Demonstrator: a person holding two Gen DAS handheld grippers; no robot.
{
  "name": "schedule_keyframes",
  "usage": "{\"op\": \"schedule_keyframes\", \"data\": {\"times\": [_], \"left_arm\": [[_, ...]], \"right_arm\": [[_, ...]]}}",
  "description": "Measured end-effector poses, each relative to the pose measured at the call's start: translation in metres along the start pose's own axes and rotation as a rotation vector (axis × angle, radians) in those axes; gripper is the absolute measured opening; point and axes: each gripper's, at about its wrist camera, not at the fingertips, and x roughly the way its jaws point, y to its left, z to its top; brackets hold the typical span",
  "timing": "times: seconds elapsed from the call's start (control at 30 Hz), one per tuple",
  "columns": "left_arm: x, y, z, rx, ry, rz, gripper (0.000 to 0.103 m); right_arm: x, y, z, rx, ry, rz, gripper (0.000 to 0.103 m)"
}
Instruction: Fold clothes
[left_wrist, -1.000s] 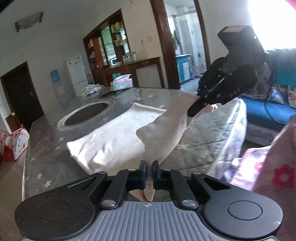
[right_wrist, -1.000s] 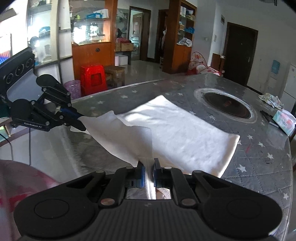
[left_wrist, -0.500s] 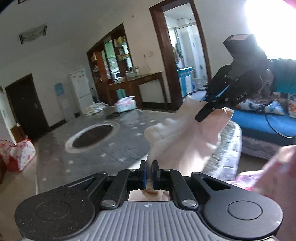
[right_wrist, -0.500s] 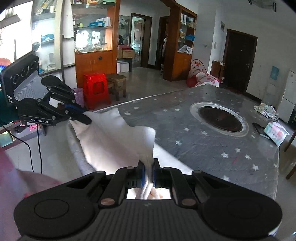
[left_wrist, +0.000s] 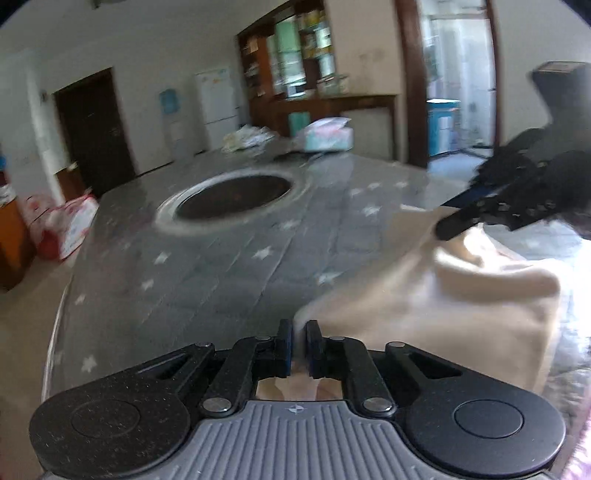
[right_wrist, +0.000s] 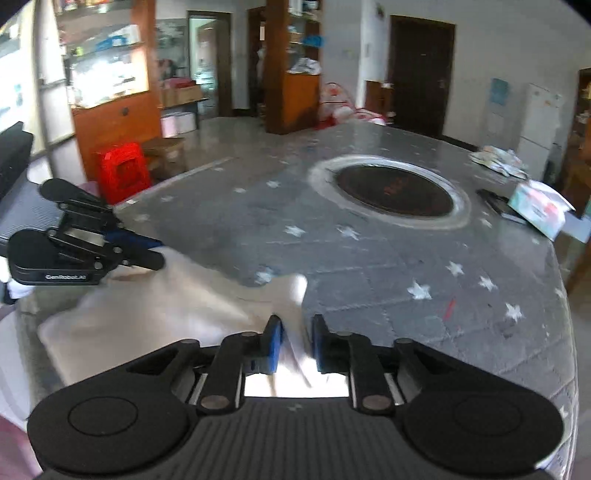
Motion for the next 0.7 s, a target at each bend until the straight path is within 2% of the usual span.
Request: {"op": "schedule_keyframes", "data": {"times": [0.1,0.13,0.17,0.23,0.3,0.37,0.47,0.53,0.7], "left_arm": [[-0.004,0.007,-0.004,-0.046,-0.017,0.027,0.023],[-0.009,0.01,-0.005,-0.061,-0.028,0.042,0.024],[-0.014,0.013,-0.005,-0.076,-0.04,0.061,0.031],[-0.024,0.017,-0.004,-0.105,-0.058,0.11,0.038],[-0.034,0.017,-0.001,-0.134,-0.078,0.129,0.038],[-0.043,0.009,0.001,-0.161,-0.1,0.099,0.04],[-0.052,-0.013,0.002,-0.171,-0.118,0.01,0.043],[-0.054,-0.031,-0.001,-0.151,-0.115,-0.034,0.043],[-0.048,-0.062,-0.01,-0.101,-0.083,-0.075,0.043]], "right_arm": [[-0.001,-0.008,-0.017,0.046,-0.012,-0.028,0.031],[-0.006,-0.01,-0.022,0.064,-0.017,-0.03,0.032],[-0.01,-0.013,-0.026,0.083,-0.023,-0.033,0.033],[-0.018,-0.022,-0.034,0.123,-0.031,-0.047,0.034],[-0.025,-0.031,-0.041,0.166,-0.039,-0.063,0.034],[-0.025,-0.037,-0.046,0.199,-0.036,-0.067,0.034],[-0.022,-0.041,-0.051,0.229,-0.034,-0.064,0.034],[-0.019,-0.04,-0.051,0.235,-0.047,-0.059,0.034],[-0.009,-0.04,-0.051,0.263,-0.061,-0.062,0.033]]}}
